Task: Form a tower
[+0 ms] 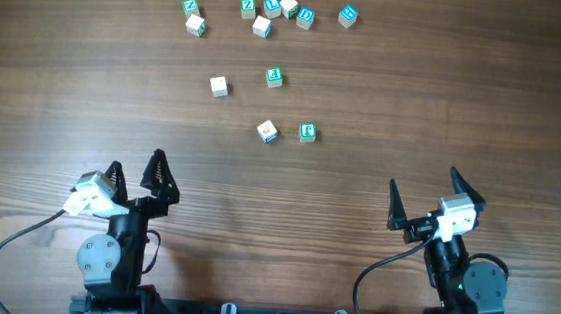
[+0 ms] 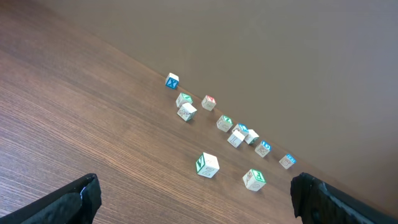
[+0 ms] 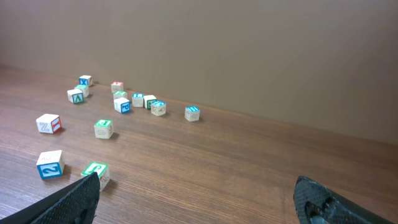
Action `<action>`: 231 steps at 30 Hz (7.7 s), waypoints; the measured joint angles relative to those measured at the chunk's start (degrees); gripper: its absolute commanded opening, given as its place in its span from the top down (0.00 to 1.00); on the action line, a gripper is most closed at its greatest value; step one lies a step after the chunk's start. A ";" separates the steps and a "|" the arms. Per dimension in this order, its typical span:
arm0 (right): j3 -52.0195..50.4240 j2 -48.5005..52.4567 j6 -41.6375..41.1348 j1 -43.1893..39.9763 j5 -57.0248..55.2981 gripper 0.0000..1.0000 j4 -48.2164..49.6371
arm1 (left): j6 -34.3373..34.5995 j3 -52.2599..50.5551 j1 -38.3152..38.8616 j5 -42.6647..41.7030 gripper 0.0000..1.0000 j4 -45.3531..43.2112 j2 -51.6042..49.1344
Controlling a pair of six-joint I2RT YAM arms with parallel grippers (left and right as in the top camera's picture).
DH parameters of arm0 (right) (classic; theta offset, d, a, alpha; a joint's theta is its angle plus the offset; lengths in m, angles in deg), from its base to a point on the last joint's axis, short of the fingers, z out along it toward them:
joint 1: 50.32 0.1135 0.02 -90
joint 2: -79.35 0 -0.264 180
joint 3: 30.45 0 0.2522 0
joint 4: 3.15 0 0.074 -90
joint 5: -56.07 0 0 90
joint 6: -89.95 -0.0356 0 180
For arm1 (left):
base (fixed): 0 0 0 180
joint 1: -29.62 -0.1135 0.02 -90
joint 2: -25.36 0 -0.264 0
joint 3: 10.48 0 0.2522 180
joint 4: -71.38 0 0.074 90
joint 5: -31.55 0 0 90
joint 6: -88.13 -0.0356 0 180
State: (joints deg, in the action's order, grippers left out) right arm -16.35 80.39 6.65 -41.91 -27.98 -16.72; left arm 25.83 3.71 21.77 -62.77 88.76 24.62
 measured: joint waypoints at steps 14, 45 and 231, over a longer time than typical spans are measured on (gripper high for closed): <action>0.00 0.00 0.00 0.00 0.00 0.00 0.00 | 0.00 0.00 0.42 -0.02 0.00 0.02 0.00; 0.00 0.00 0.00 0.00 0.00 0.00 0.00 | 0.00 0.02 0.42 0.00 0.00 0.02 0.00; 0.02 0.00 -0.02 0.00 0.00 0.00 0.00 | 0.00 0.22 0.96 -7.80 0.00 -0.17 -19.74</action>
State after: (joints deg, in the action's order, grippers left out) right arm -16.33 80.39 6.63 -41.91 -27.98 -16.72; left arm 25.83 3.93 22.73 -70.57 88.58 4.89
